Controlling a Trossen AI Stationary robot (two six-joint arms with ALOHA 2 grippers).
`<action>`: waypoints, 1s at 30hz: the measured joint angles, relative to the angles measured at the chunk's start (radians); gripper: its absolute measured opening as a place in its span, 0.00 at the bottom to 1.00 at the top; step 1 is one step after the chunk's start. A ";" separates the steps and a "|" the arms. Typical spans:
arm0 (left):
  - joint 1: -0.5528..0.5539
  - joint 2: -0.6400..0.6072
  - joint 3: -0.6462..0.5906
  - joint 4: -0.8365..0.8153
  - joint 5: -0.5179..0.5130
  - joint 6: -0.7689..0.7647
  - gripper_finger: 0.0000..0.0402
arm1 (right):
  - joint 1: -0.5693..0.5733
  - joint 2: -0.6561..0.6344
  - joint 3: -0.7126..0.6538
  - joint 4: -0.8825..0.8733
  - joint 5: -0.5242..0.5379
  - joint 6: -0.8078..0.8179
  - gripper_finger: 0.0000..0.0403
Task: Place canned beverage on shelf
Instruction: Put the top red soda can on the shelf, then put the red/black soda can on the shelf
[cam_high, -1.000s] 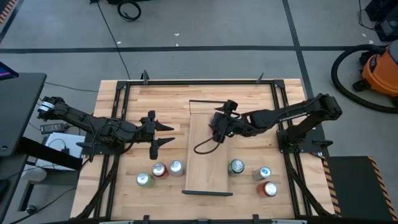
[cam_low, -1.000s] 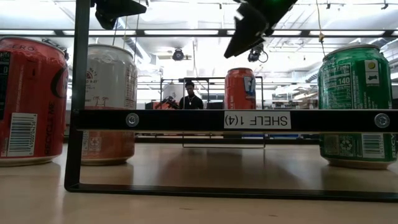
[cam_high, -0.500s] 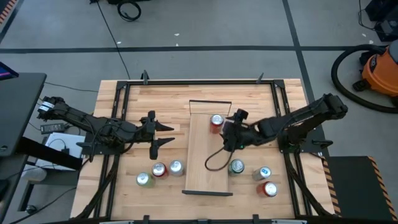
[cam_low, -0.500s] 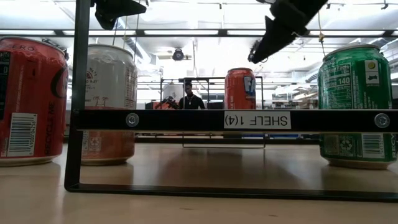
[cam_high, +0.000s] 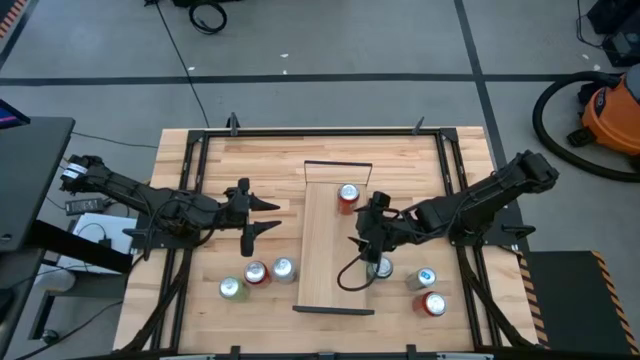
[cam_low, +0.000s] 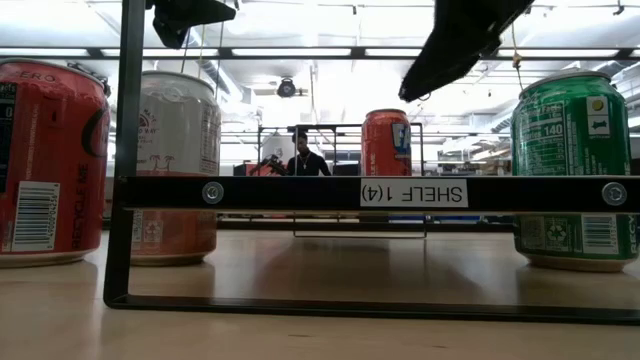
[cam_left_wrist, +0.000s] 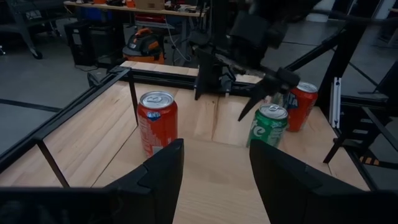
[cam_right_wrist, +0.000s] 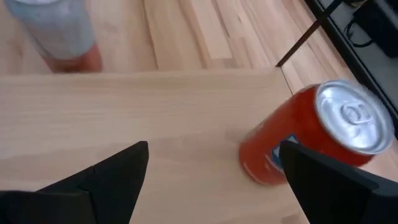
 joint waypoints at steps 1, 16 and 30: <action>0.000 0.005 0.000 0.003 0.000 -0.007 0.48 | -0.003 0.002 -0.010 0.003 -0.003 -0.005 0.92; 0.051 0.178 0.001 0.083 0.000 -0.003 0.48 | -0.083 0.040 -0.049 0.107 -0.026 -0.045 0.92; 0.049 0.206 0.010 0.094 0.104 -0.021 0.48 | -0.092 0.022 -0.048 0.103 -0.054 -0.071 0.92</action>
